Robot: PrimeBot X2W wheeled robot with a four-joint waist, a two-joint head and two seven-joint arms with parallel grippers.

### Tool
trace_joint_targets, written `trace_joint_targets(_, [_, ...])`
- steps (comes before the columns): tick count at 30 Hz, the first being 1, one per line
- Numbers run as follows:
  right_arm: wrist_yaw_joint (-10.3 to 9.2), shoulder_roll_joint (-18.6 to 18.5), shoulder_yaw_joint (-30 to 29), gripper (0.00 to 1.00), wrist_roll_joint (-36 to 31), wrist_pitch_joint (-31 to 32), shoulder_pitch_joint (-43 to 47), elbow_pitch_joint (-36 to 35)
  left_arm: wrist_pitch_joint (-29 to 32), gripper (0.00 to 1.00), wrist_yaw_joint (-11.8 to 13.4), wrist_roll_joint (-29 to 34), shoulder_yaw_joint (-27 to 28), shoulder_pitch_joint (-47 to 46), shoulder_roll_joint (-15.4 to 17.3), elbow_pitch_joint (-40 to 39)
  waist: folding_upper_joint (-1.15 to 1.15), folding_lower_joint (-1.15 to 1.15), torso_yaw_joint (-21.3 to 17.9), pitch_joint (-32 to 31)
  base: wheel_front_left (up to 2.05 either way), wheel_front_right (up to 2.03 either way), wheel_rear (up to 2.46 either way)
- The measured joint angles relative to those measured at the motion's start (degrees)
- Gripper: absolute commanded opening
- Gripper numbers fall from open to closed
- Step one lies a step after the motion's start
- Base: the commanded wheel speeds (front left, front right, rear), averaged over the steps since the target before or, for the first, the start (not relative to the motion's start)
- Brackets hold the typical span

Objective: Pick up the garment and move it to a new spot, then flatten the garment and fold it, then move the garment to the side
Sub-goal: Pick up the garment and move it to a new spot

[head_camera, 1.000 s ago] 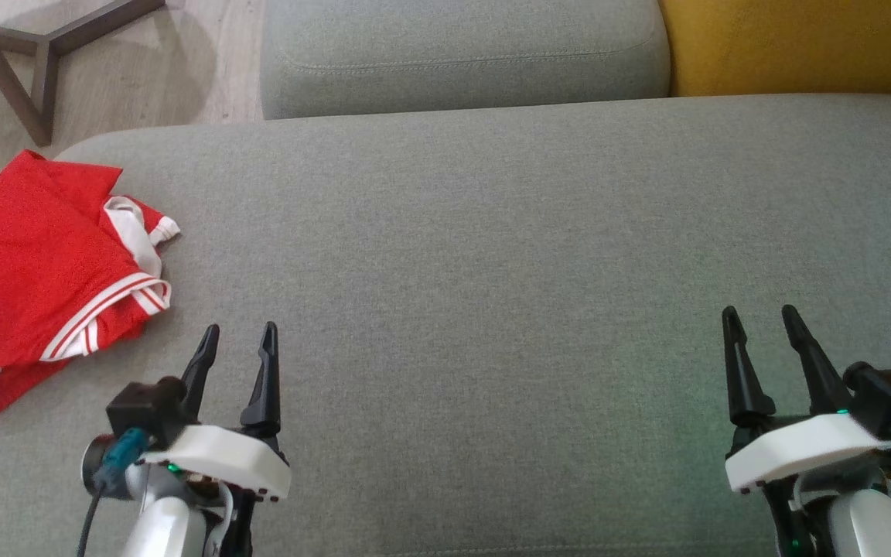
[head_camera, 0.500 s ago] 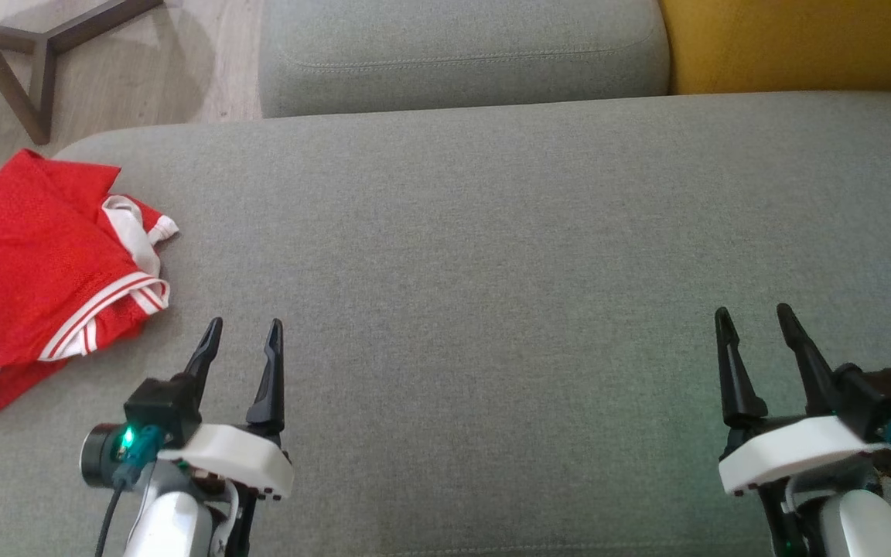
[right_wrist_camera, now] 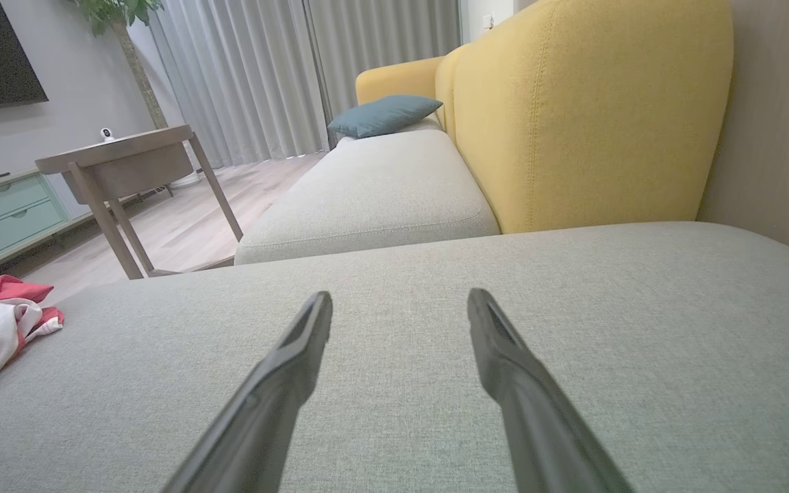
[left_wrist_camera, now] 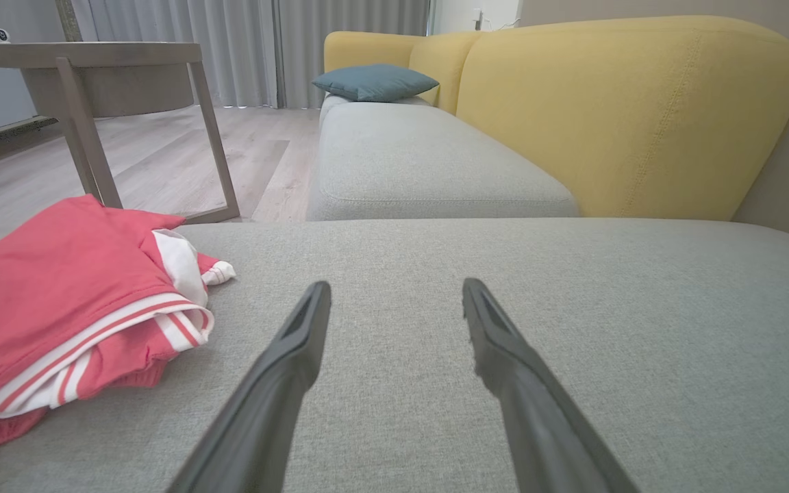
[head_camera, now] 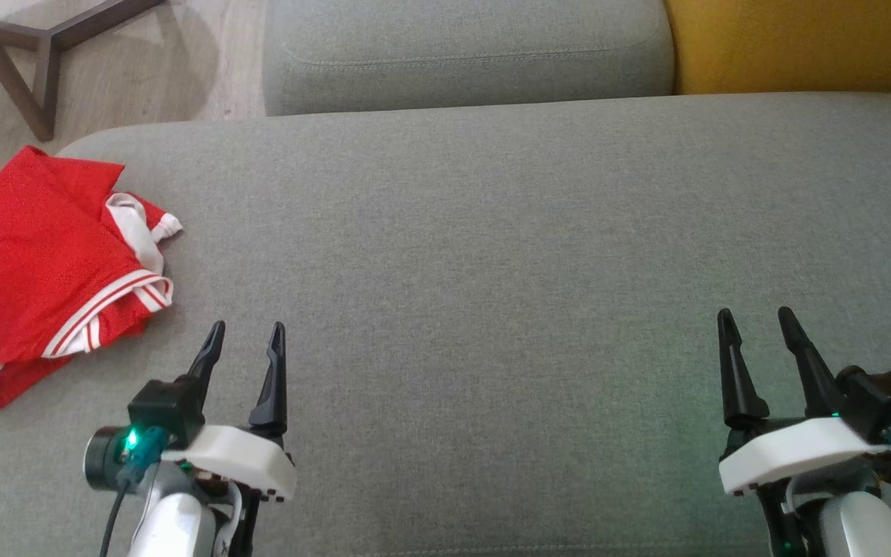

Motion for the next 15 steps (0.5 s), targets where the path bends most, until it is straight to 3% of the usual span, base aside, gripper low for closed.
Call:
trace_joint_targets(7, [0.0, 0.02, -0.07, 1.0, -0.37, 0.01, 0.0, -0.34, 0.0, 1.0, 0.8, 0.69, -0.73, -0.37, 0.54, -0.13, 0.0, 0.0, 1.53, 0.36, 0.0, 0.0, 0.0])
trace_joint_targets(15, [0.0, -0.09, 0.38, 1.0, -1.31, 0.41, -0.03, -2.08, -0.01, 1.0, 1.74, 1.58, -1.24, -2.81, 1.16, -1.25, 0.0, 0.0, 6.46, 0.98, 0.0, 0.0, 0.0])
